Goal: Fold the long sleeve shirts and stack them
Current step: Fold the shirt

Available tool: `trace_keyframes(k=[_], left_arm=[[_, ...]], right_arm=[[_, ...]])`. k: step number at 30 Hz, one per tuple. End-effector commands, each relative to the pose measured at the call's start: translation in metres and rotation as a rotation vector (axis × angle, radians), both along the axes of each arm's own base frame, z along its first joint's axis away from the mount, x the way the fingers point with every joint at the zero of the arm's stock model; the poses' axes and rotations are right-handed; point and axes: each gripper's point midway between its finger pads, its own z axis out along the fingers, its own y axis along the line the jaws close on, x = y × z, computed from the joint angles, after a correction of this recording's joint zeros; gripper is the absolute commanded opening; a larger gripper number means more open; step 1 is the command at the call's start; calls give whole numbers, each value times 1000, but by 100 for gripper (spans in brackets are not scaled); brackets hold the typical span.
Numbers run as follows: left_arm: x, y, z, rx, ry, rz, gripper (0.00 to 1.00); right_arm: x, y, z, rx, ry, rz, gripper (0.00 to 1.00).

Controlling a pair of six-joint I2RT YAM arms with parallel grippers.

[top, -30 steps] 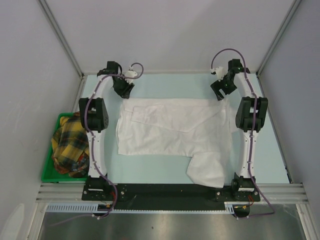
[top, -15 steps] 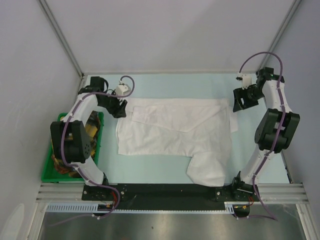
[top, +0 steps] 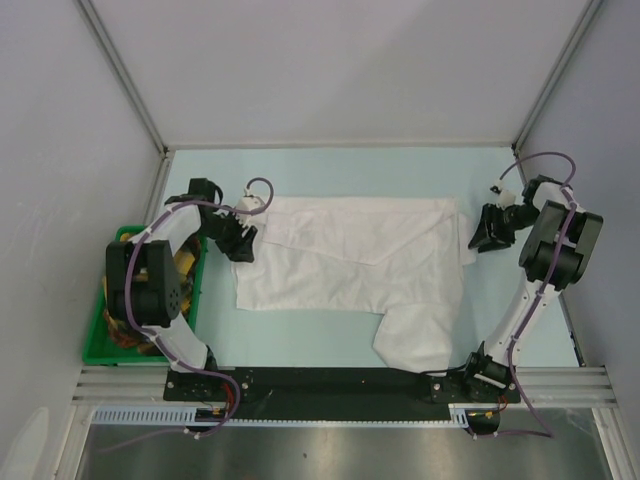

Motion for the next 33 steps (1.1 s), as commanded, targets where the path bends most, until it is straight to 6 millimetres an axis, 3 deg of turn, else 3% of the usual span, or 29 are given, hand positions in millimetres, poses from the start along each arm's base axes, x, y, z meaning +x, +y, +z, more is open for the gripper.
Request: trace_keyframes(k=[1,2,3,4,9,13,15,17,21,23,24,25,28,29,31,32,33], left_arm=[[5,1,14,0,-78,-17,62],[5,1,14,3,-80,-17,61],[5,2,14,3,-79,-14,61],[1,2,12,7,-75,-19,60],[-8,6,8,27,-83,-48,57],[-15,10,4,57,-93,-79,56],[-22,13,1,79,-100,-104,57],[-29,15,4,92,-116,-128,58],[-54,14,0,109,-124,-219,60],[-66,14,-4,119,-109,-246,60],[-76,8,-7,125,-112,-291,60],[-81,8,-10,127,-110,-305,60],[-96,4,-17,139,-117,-344,61],[-97,3,-18,137,-123,-347,61],[-104,0,-20,135,-133,-355,63],[-105,1,-22,142,-135,-355,63],[-110,0,-25,143,-131,-362,63]], right_arm=[[11,18,-5,144,-8,-42,36],[14,18,0,167,-23,-46,29],[14,15,0,174,-20,-55,9],[13,11,2,168,-19,-53,0],[24,-26,18,51,-84,-65,0],[28,-29,33,-13,-124,-30,0],[22,-31,42,-72,-147,17,42],[14,-36,49,-130,-166,61,74],[-23,-29,80,-218,-297,297,73],[-55,-5,72,-193,-275,410,71],[-68,4,81,-206,-296,448,72],[-92,17,65,-173,-251,507,71],[-131,48,59,-111,-210,594,73],[-153,58,49,-77,-173,603,74],[-163,67,49,-108,-224,653,75],[-180,74,39,-98,-214,704,75],[-182,79,37,-122,-245,755,75]])
